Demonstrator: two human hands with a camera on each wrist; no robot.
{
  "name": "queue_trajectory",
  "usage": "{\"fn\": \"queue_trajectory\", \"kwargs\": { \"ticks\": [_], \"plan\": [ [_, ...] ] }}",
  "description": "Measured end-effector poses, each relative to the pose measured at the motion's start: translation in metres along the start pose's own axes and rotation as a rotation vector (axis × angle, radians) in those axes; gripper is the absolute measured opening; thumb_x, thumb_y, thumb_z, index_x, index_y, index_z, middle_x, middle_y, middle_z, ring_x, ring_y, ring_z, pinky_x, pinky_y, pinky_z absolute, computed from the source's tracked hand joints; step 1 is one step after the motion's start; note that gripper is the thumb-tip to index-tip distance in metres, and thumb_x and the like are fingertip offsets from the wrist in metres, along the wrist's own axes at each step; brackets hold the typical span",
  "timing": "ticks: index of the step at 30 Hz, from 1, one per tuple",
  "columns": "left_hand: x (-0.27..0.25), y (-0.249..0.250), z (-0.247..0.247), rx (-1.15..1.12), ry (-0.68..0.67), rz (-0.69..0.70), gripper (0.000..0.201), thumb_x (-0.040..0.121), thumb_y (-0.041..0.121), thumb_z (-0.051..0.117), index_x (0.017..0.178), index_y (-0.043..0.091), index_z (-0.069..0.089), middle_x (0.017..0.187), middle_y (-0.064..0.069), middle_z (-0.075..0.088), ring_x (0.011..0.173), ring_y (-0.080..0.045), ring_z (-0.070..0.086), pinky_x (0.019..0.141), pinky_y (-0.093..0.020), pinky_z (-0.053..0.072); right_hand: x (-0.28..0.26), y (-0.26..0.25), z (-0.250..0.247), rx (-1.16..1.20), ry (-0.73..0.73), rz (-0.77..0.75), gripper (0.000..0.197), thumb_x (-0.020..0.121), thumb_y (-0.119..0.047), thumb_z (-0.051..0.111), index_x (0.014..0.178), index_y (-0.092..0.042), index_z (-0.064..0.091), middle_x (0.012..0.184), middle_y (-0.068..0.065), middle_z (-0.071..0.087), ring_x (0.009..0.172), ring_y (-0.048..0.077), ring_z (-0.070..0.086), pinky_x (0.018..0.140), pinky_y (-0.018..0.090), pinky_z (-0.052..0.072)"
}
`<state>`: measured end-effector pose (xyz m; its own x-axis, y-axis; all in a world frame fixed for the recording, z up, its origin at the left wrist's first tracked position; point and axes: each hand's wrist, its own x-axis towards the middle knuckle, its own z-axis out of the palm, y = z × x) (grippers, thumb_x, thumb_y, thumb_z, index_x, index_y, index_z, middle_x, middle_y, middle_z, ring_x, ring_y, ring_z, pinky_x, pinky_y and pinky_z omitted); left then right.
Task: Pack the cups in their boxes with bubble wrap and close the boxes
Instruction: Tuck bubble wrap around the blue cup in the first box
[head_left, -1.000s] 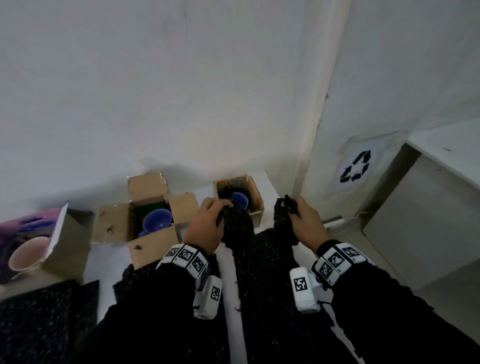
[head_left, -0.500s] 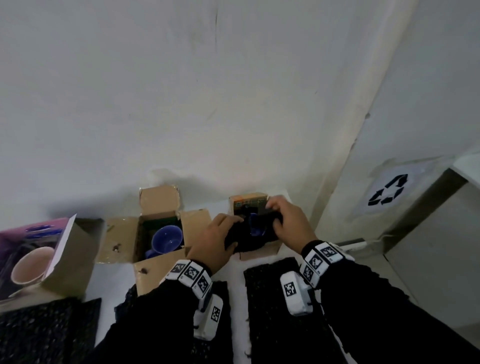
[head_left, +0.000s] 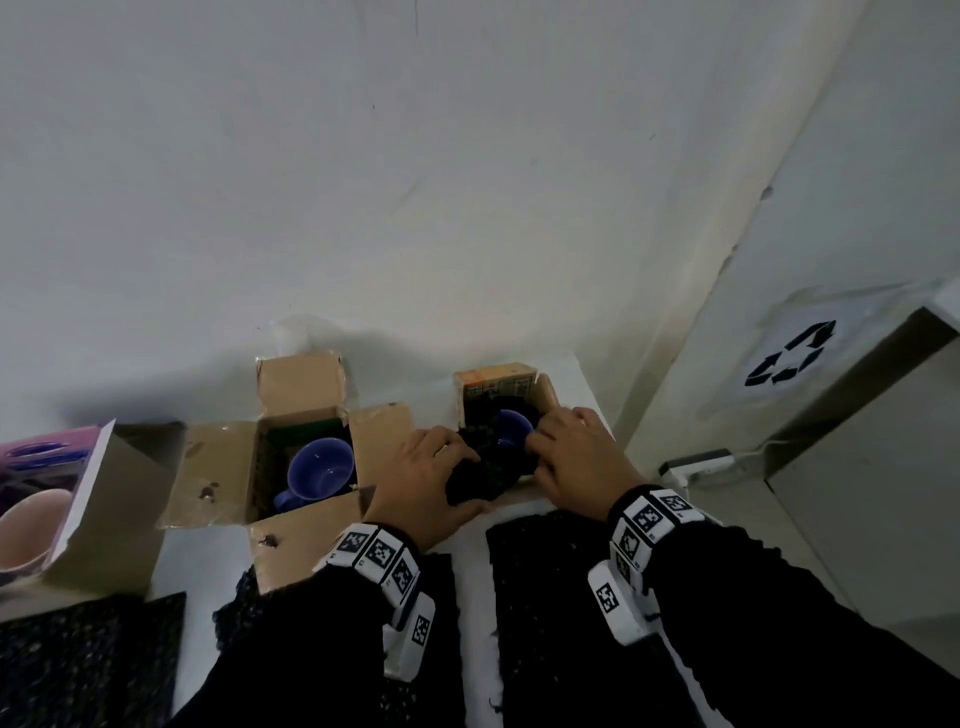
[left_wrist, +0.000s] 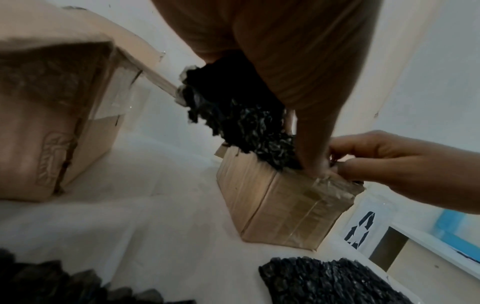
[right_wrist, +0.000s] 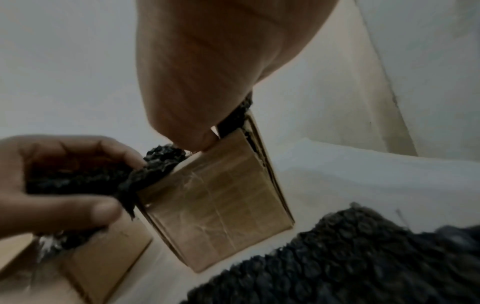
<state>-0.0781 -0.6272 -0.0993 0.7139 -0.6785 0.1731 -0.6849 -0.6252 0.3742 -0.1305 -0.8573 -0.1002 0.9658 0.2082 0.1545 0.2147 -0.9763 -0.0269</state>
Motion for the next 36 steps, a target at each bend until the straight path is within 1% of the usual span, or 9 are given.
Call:
{"fn": "queue_trajectory", "kwargs": {
  "ticks": [4,11,14,18,22,26,28,30,36],
  "plan": [
    [0.001,-0.001,0.003,-0.08,-0.008,-0.018,0.034,0.07,0.026,0.076,0.102,0.022,0.064,0.108,0.002,0.053,0.095,-0.02,0.055,0.08,-0.037,0.05,0.001,0.006,-0.01,0.025,0.064,0.239,0.033,0.066,-0.04,0.062,0.088,-0.019,0.048,0.091,0.004,0.049,0.088,0.027,0.044,0.072,0.039,0.035],
    [0.002,-0.005,0.004,-0.104,-0.001,-0.026,0.03,0.071,0.022,0.076,0.098,0.022,0.064,0.109,0.004,0.054,0.093,-0.017,0.056,0.074,-0.035,0.053,0.008,0.007,-0.001,-0.022,0.015,0.177,0.042,0.059,-0.026,0.082,0.089,-0.023,0.053,0.079,-0.005,0.063,0.084,0.024,0.054,0.072,0.037,0.027],
    [0.002,-0.004,0.003,0.005,0.019,-0.012,0.032,0.066,0.027,0.079,0.095,0.023,0.066,0.105,0.004,0.059,0.099,-0.021,0.052,0.081,-0.037,0.05,0.01,0.005,0.002,-0.111,0.047,0.171,0.033,0.065,-0.027,0.078,0.088,-0.02,0.055,0.08,0.002,0.064,0.091,0.027,0.058,0.077,0.04,0.028],
    [0.003,-0.003,-0.001,0.027,-0.012,-0.008,0.034,0.065,0.033,0.077,0.096,0.025,0.067,0.107,0.005,0.061,0.1,-0.022,0.055,0.084,-0.037,0.048,0.008,0.003,0.007,-0.12,-0.017,0.163,0.024,0.071,-0.027,0.048,0.091,-0.019,0.057,0.101,0.012,0.065,0.115,0.032,0.053,0.092,0.048,0.023],
    [0.004,-0.001,-0.01,-0.059,-0.076,-0.021,0.032,0.073,0.036,0.075,0.102,0.024,0.066,0.114,0.006,0.056,0.094,-0.015,0.058,0.078,-0.024,0.044,0.017,0.0,0.0,-0.091,-0.109,0.17,0.024,0.072,-0.016,0.056,0.096,-0.021,0.058,0.11,0.008,0.062,0.126,0.032,0.042,0.096,0.049,0.015],
    [0.005,0.005,-0.019,-0.16,-0.011,0.045,0.023,0.07,0.02,0.078,0.087,0.021,0.064,0.102,0.006,0.055,0.082,-0.013,0.058,0.068,-0.025,0.047,0.023,-0.003,-0.012,0.402,0.03,0.223,0.037,0.075,-0.041,0.059,0.111,-0.036,0.052,0.116,-0.011,0.055,0.116,0.018,0.043,0.091,0.039,0.027],
    [0.009,0.014,-0.024,-0.197,0.069,0.072,0.026,0.066,0.015,0.08,0.078,0.019,0.058,0.092,0.007,0.052,0.073,-0.009,0.051,0.062,-0.019,0.043,0.026,-0.006,-0.023,0.83,-0.114,0.227,0.064,0.074,-0.054,0.069,0.129,-0.042,0.041,0.128,-0.011,0.052,0.121,0.012,0.045,0.098,0.037,0.037],
    [0.014,0.023,-0.031,-0.216,0.163,0.065,0.033,0.064,0.009,0.08,0.073,0.019,0.05,0.083,0.009,0.047,0.065,-0.004,0.041,0.059,-0.011,0.035,0.026,-0.008,-0.037,1.038,-0.253,0.262,0.082,0.07,-0.047,0.082,0.137,-0.039,0.036,0.132,-0.009,0.051,0.12,0.009,0.049,0.097,0.027,0.042],
    [0.016,0.035,-0.045,-0.218,0.135,-0.031,0.048,0.076,0.027,0.079,0.116,0.022,0.053,0.077,0.019,0.043,0.065,0.01,0.043,0.063,-0.001,0.034,0.015,0.001,-0.057,1.078,-0.289,0.309,0.018,0.085,-0.024,0.074,0.101,-0.02,0.066,0.085,-0.007,0.071,0.077,0.008,0.068,0.072,0.019,0.053]
  ]
}}
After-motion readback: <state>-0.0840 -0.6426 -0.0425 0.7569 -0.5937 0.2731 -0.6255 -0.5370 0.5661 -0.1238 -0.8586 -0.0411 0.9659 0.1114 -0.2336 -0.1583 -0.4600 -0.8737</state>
